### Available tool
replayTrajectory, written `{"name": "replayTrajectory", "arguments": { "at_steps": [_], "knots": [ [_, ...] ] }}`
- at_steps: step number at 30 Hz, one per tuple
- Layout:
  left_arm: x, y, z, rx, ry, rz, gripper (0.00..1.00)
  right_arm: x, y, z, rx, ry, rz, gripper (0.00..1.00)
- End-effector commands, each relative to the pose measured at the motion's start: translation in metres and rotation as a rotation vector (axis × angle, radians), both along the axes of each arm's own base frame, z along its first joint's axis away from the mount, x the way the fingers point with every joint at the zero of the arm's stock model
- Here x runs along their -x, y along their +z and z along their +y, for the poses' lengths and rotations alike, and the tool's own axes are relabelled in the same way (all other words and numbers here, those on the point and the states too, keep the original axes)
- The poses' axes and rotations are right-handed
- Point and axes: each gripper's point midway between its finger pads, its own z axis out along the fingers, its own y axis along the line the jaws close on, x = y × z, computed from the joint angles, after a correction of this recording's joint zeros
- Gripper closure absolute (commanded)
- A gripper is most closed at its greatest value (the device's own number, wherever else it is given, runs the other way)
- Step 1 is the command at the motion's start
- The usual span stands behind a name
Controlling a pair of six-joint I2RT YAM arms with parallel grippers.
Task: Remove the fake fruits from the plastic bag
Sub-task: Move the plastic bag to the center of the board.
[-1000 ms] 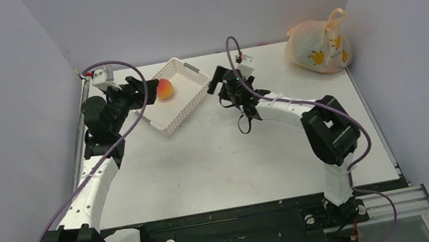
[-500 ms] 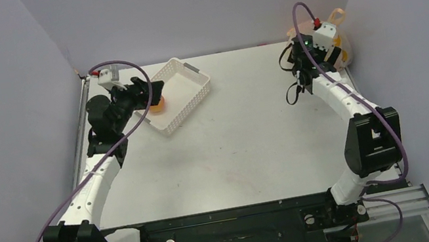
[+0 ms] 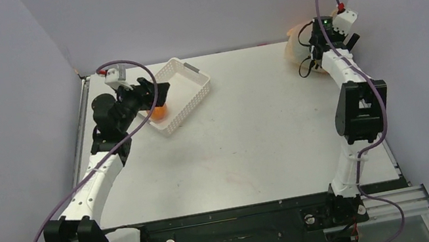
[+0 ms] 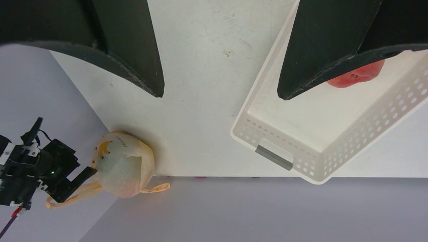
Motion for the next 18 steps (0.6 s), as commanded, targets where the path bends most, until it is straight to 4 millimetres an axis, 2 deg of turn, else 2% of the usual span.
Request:
{"name": "replayTrajectory", "arguments": {
  "at_steps": [1,3,5,7,11,15,18],
  "knots": [
    [0.001,0.014,-0.007,-0.014,-0.037,-0.061,0.19,-0.027,0.014,-0.013,-0.098,0.008,-0.17,0.11],
    [0.001,0.014,-0.008,-0.025,-0.035,-0.067,0.19,-0.036,0.011,-0.021,-0.117,0.022,-0.209,0.11],
    [0.0,0.014,-0.01,-0.024,-0.045,-0.06,0.19,-0.046,0.007,-0.02,-0.141,0.067,-0.235,0.11],
    [0.0,0.012,-0.011,-0.022,-0.052,-0.057,0.19,-0.058,0.006,-0.011,-0.171,0.143,-0.274,0.12],
    [-0.001,0.01,-0.012,-0.02,-0.057,-0.051,0.19,-0.069,0.004,0.001,-0.207,0.225,-0.335,0.15],
    [-0.001,0.008,-0.014,-0.025,-0.063,-0.049,0.19,-0.08,-0.005,0.0,-0.225,0.223,-0.308,0.21],
    [-0.001,0.008,-0.015,-0.02,-0.069,-0.048,0.19,-0.084,-0.02,0.001,-0.232,0.224,-0.268,0.28]
  ]
}}
